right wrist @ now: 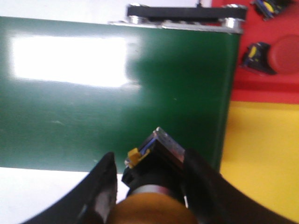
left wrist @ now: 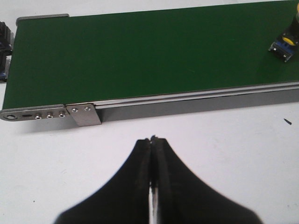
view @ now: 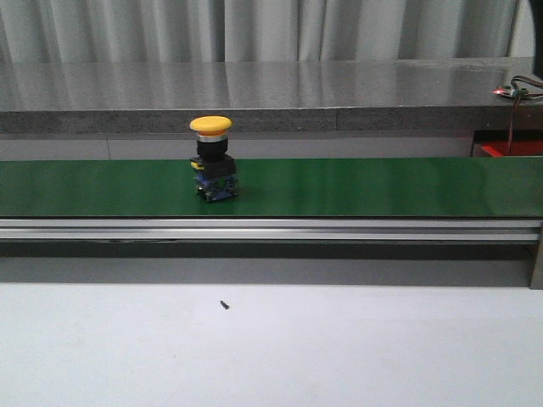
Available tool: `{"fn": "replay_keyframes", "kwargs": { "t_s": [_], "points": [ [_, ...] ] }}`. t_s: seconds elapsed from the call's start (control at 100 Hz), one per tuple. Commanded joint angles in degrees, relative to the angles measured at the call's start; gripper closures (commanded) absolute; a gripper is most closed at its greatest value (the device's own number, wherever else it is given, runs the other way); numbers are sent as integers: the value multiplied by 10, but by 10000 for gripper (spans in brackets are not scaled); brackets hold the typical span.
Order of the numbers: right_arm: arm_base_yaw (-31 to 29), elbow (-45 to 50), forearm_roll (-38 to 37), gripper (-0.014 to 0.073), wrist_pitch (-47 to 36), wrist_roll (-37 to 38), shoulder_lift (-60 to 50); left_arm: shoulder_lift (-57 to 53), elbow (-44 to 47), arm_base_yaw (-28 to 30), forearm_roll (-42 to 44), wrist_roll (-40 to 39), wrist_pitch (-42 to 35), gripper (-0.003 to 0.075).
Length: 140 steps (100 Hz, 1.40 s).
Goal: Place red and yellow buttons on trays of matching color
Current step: 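Carry the yellow button into the yellow tray and open the right gripper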
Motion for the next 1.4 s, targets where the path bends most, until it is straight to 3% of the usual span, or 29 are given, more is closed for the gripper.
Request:
{"fn": "replay_keyframes", "kwargs": {
  "t_s": [0.0,0.26,0.54,0.71,1.26,1.34,1.39],
  "points": [
    [-36,14,-6,305,-21,-1,-46,-4,-16,-4,-11,-1,-34,740],
    [-124,86,0,305,-74,-1,-60,-4,-16,-4,-11,-1,-34,740],
    [-175,156,0,305,-160,-1,-58,-4,-16,-4,-11,-1,-34,740],
    [-191,187,16,305,-221,-1,-48,-4,-16,-4,-11,-1,-34,740],
    [-193,188,32,305,-261,7,44,-4,-16,-4,-11,-1,-34,740],
    [-193,188,32,279,-261,8,46,-4,-16,-4,-11,-1,-34,740],
    [-193,188,32,209,-261,8,45,-4,-16,-4,-11,-1,-34,740]
  ]
}}
